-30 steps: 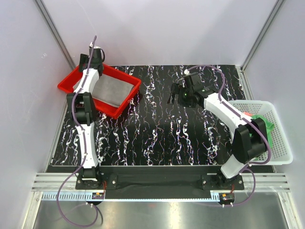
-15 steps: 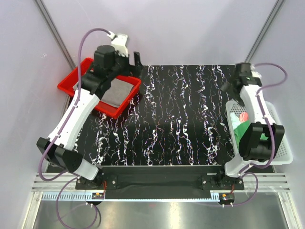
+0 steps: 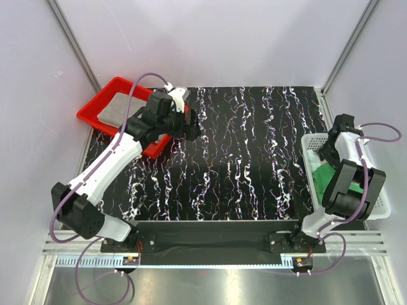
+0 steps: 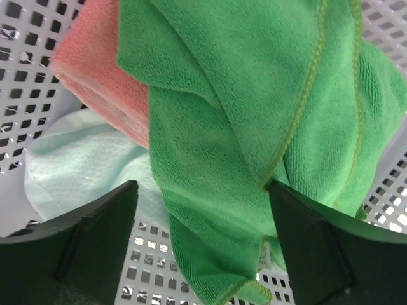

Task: Fold and stack the towels
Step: Grab crumpled towel, then move the towel to the center of the board

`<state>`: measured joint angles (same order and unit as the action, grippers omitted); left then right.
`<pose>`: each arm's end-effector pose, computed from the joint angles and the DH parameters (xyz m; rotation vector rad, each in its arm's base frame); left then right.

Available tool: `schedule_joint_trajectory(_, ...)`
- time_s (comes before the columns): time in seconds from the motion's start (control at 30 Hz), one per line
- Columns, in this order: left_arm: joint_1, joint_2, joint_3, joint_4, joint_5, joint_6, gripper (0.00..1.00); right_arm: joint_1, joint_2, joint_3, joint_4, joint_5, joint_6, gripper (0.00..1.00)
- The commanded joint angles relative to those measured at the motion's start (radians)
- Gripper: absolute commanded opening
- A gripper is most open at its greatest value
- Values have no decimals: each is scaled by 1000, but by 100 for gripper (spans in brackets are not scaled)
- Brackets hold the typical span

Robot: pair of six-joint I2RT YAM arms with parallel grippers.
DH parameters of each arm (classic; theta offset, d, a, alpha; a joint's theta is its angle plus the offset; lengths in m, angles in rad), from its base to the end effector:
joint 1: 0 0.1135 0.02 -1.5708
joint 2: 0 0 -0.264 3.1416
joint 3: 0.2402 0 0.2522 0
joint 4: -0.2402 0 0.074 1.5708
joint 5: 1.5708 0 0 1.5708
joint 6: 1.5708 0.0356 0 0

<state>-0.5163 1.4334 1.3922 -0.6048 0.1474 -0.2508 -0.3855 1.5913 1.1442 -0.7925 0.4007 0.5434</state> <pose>0.2742 -0.1617 0.3591 0.3834 2.2397 -0.5790 0.2792 -0.1283 0.2247 1.3088 2.4051 -0.5179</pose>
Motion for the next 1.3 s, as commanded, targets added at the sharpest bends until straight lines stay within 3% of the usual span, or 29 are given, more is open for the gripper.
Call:
schedule_joint_trajectory(0.0,-4,-51,-9,48,-8,-16,97,-13,13,-4,93,44,-48,88)
schedule_joint_trajectory(0.17,-4,-39,-4,30,-63,-4,96,-30,28,-14,133,70,-88,66)
schedule_joint_trajectory(0.2,-5,-39,-4,30,-65,2,96,-36,33,-15,145,70,-89,55)
schedule_joint_trajectory(0.33,-4,-33,-1,28,-69,4,96,-42,73,0,138,107,-112,45)
schedule_joint_trajectory(0.4,-5,-27,4,27,-72,5,96,-46,76,0,145,116,-120,32)
schedule_joint_trajectory(0.43,-4,-25,7,23,-74,5,96,-50,75,0,148,115,-128,19)
schedule_joint_trajectory(0.53,-5,-22,7,19,-71,7,95,-50,52,38,116,83,-140,0)
schedule_joint_trajectory(0.83,-5,-51,-25,23,-118,-5,95,0,-118,386,-50,-115,-169,0)
schedule_joint_trajectory(0.97,1,-70,-7,11,-179,-59,95,127,-133,573,-127,-264,-183,0)
schedule_joint_trajectory(1.07,36,-102,7,8,-183,-105,95,270,-105,732,-166,-521,-169,0)
schedule_joint_trajectory(1.13,76,-117,8,10,-160,-125,95,408,-108,782,-168,-531,-137,0)
schedule_joint_trajectory(1.23,136,-143,-24,10,-108,-153,95,511,-128,723,-148,-569,-100,0)
schedule_joint_trajectory(1.27,145,-155,-38,23,-86,-157,95,516,-142,669,-98,-644,-89,0)
